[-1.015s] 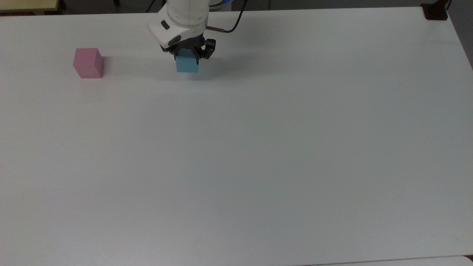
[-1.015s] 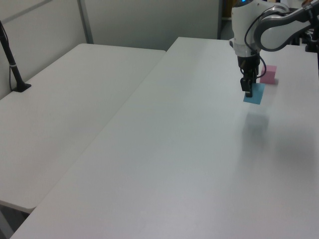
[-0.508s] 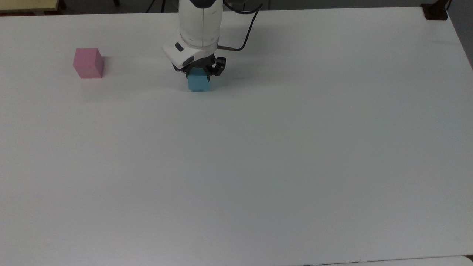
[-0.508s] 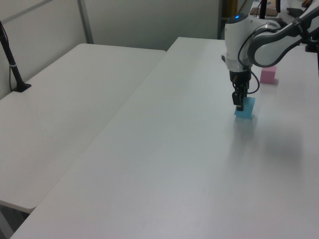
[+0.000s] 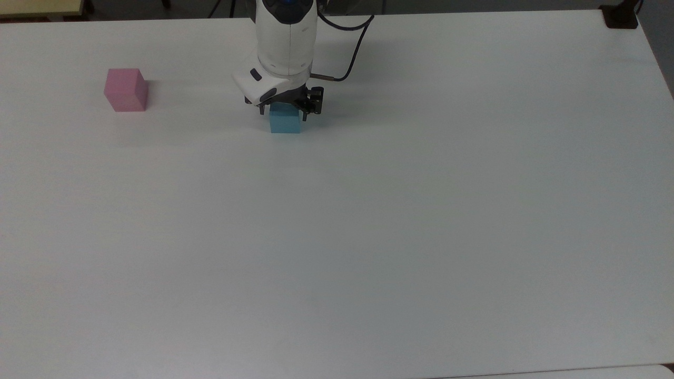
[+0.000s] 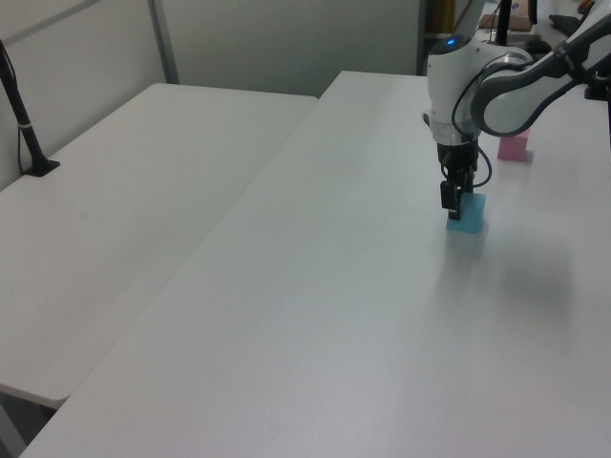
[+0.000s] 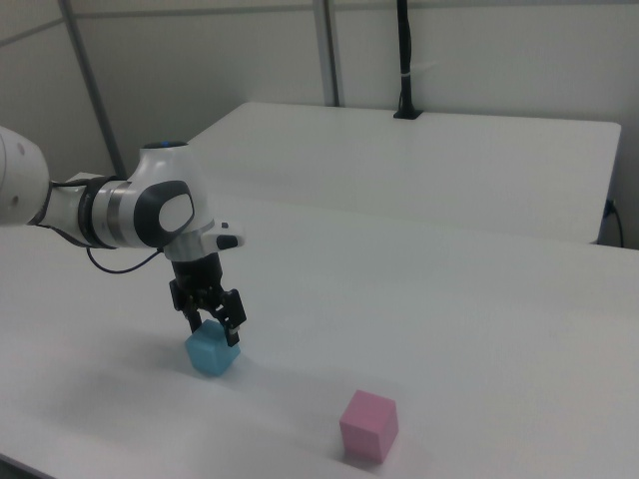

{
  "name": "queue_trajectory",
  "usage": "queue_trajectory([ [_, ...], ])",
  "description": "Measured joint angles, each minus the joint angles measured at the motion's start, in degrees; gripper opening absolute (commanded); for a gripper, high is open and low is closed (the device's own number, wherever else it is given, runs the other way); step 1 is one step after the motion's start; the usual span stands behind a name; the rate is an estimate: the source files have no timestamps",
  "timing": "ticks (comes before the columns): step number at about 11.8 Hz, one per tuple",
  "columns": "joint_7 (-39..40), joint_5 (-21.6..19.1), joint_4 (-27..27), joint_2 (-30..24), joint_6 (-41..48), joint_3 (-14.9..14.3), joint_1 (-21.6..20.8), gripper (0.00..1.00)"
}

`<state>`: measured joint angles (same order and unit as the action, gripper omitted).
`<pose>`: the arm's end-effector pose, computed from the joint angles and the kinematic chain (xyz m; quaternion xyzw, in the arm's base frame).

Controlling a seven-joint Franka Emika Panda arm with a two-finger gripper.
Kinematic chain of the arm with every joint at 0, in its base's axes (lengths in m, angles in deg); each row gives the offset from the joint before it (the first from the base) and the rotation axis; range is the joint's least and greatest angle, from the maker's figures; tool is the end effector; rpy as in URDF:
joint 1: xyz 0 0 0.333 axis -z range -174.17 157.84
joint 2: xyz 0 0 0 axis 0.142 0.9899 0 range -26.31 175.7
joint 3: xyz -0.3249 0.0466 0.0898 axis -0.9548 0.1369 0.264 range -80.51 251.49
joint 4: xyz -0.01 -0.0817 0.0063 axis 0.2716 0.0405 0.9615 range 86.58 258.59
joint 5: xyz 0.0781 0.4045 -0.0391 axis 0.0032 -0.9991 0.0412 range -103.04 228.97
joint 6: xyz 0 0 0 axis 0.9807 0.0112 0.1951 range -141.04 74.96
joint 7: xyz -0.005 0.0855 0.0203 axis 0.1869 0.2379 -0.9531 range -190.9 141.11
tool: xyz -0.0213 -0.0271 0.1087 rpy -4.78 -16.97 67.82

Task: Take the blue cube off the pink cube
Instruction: 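Open the gripper to release the blue cube on the table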

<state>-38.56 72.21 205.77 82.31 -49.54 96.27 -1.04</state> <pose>0.5604 0.0275 0.3342 0.9960 -0.0385 -0.0532 0.0606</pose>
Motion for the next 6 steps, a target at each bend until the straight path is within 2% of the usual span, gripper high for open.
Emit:
queue_trajectory([
  [3, -2.54, 0.0, -2.74, -0.07, 1.08, -0.07, 0.23, 1.0],
  [6, -3.21, 0.01, -13.96, -1.18, 12.53, -0.31, 2.69, 1.0],
])
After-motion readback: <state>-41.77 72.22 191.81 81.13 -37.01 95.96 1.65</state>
